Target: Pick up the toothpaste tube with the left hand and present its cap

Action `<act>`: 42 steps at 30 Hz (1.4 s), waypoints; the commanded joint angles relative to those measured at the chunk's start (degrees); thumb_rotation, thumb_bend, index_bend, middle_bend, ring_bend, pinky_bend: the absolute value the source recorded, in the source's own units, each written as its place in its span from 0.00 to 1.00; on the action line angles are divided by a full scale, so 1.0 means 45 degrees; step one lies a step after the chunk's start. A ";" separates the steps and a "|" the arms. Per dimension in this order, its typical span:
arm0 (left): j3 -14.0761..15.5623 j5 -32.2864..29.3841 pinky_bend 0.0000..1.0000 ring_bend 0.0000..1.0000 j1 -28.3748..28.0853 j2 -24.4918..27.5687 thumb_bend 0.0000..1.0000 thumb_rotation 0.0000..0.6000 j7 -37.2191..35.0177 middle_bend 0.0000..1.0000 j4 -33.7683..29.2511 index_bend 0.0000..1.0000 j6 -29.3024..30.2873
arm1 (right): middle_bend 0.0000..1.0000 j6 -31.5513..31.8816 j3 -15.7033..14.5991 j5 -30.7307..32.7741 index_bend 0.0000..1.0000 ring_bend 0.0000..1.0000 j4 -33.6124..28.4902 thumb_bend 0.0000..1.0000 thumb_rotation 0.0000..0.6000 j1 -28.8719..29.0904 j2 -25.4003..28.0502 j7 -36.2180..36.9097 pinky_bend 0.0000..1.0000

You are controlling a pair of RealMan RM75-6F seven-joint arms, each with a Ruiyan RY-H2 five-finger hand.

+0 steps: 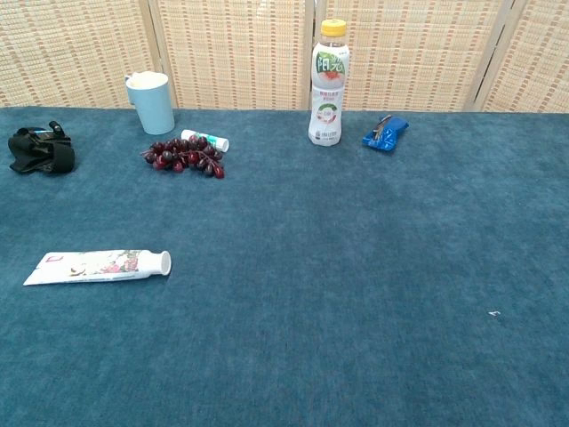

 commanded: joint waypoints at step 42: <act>-0.0501 -0.4702 0.15 0.14 -0.5204 -0.3080 0.25 1.00 0.5015 0.24 0.0485 0.21 -0.6016 | 0.06 0.0124 0.0441 0.0476 0.12 0.00 0.0106 0.31 1.00 -0.0061 0.0686 0.0853 0.00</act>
